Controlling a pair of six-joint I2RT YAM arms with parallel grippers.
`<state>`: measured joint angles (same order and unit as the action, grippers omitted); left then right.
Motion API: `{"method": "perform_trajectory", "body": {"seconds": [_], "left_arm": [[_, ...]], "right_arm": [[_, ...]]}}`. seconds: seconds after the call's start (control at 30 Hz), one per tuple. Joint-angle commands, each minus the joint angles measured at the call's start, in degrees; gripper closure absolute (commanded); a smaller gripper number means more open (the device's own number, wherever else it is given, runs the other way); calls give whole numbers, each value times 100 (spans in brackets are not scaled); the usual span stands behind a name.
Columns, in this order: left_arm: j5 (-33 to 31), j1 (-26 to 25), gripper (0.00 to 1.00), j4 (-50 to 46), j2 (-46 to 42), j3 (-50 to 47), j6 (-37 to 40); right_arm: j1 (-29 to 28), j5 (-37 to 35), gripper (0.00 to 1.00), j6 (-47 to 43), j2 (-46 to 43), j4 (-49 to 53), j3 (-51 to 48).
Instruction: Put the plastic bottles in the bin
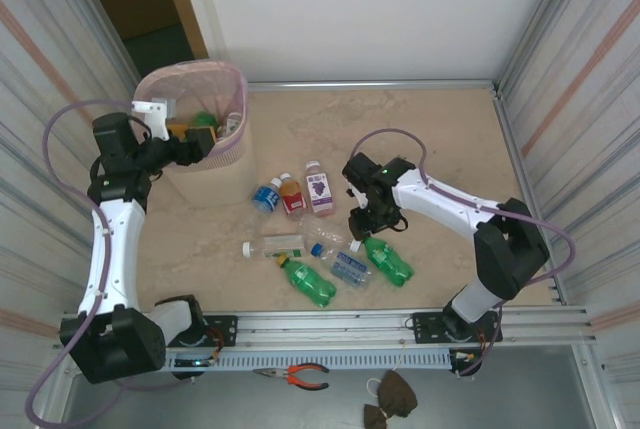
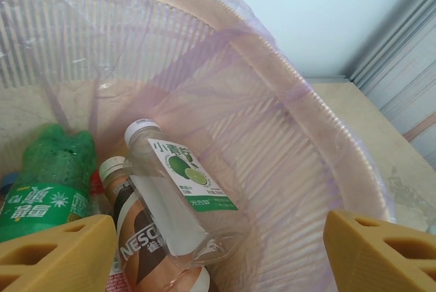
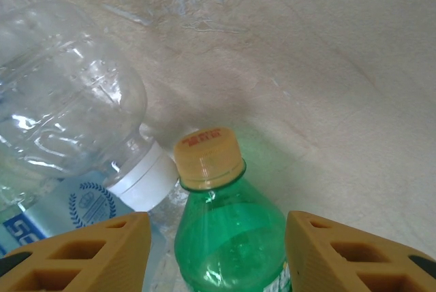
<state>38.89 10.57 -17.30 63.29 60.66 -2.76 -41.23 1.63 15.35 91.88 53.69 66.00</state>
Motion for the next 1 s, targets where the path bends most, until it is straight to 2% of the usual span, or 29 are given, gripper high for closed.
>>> {"method": "perform_trajectory", "body": {"seconds": [0.0, 0.17, 0.43, 0.73, 0.97], "left_arm": [[434, 19, 20, -154, -30, -80, -97], [628, 147, 21, 51, -70, -40, -133], [1060, 700, 21, 555, -148, -336, -594], [1199, 736, 21, 596, -244, -474, -667], [1213, 740, 20, 642, -300, -509, -673]], "right_arm": [[-3, 193, 46, -208, 219, -48, 92], [-6, 157, 47, -234, 418, -104, 39], [43, 21, 50, -235, 557, -162, -24], [119, 134, 50, -335, 870, -255, 62], [234, -244, 52, -281, 984, -154, 89]]}}
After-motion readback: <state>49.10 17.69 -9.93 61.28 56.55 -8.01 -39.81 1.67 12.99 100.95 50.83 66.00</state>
